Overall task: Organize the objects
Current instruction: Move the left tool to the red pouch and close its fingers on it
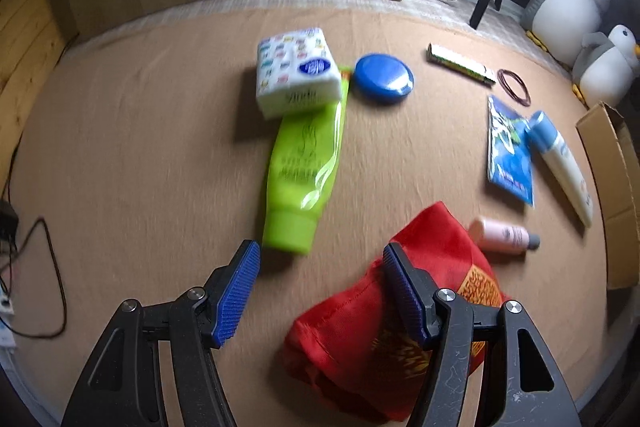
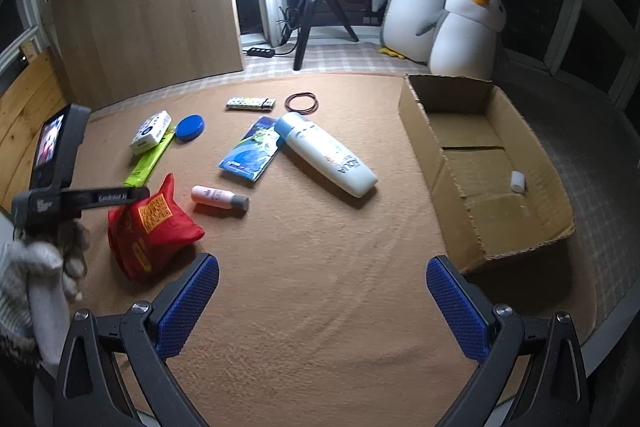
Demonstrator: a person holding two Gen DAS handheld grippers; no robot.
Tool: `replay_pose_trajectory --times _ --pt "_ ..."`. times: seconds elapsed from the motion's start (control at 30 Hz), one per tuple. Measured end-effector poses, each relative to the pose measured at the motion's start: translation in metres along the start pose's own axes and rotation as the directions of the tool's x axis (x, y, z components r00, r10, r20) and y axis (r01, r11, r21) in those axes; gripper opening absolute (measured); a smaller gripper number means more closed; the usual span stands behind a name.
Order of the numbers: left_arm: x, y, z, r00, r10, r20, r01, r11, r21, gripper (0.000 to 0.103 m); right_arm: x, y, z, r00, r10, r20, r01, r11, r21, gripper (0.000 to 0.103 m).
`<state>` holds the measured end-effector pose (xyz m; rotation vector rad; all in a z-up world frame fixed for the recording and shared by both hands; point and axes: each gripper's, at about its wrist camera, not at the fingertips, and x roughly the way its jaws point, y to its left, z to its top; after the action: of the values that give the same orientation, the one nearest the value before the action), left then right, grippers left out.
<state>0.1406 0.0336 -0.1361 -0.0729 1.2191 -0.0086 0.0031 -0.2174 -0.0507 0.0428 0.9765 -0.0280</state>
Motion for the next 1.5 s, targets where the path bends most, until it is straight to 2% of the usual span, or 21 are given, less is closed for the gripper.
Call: replay_pose_trajectory --times 0.13,0.23,0.37,0.4,0.57,0.73,0.8,0.87,1.03,1.23,1.5 --pt "-0.011 0.003 -0.020 0.999 -0.034 0.010 0.034 0.999 -0.011 0.066 0.003 0.009 -0.001 1.000 0.023 -0.006 -0.023 1.000 -0.011 0.103" --pt "-0.026 0.004 -0.033 0.998 -0.055 0.044 0.055 0.998 -0.016 0.067 0.006 0.015 -0.002 0.999 0.049 -0.010 -0.049 0.999 -0.020 0.103" --pt "-0.044 0.007 -0.047 0.993 -0.090 0.077 0.090 0.996 0.006 0.071 0.014 0.017 -0.002 0.995 0.102 -0.025 -0.101 0.995 0.005 0.103" --pt "-0.045 0.007 -0.049 0.991 -0.106 0.076 0.105 0.994 0.023 0.075 0.016 0.016 -0.002 0.993 0.117 -0.032 -0.117 0.993 0.017 0.103" --pt "-0.045 0.003 -0.062 0.982 -0.183 0.043 0.182 0.983 0.039 0.075 0.032 0.012 -0.006 0.977 0.201 -0.067 -0.193 0.975 0.107 0.103" --pt "-0.044 -0.016 -0.080 0.968 -0.250 0.010 0.249 0.965 0.080 0.076 0.045 0.018 -0.006 0.971 0.217 -0.104 -0.208 0.973 0.098 0.103" --pt "-0.048 -0.026 -0.088 0.953 -0.302 -0.009 0.302 0.947 0.110 0.076 0.049 0.020 -0.005 0.968 0.223 -0.116 -0.212 0.972 0.098 0.103" --pt "-0.052 -0.031 -0.093 0.951 -0.310 -0.005 0.308 0.943 0.127 0.076 0.052 0.022 -0.003 0.966 0.225 -0.126 -0.215 0.972 0.092 0.103" --pt "-0.063 -0.028 -0.093 0.964 -0.262 0.035 0.255 0.957 0.140 0.077 0.064 0.032 0.003 0.955 0.250 -0.159 -0.242 0.968 0.064 0.103" --pt "-0.053 -0.016 -0.078 0.962 -0.273 0.014 0.268 0.953 0.145 0.077 0.093 0.046 0.015 0.919 0.325 -0.223 -0.314 0.946 0.085 0.103" --pt "-0.029 -0.022 -0.069 0.952 -0.303 -0.039 0.305 0.940 0.152 0.077 0.127 0.068 0.017 0.857 0.400 -0.325 -0.387 0.916 0.106 0.103"
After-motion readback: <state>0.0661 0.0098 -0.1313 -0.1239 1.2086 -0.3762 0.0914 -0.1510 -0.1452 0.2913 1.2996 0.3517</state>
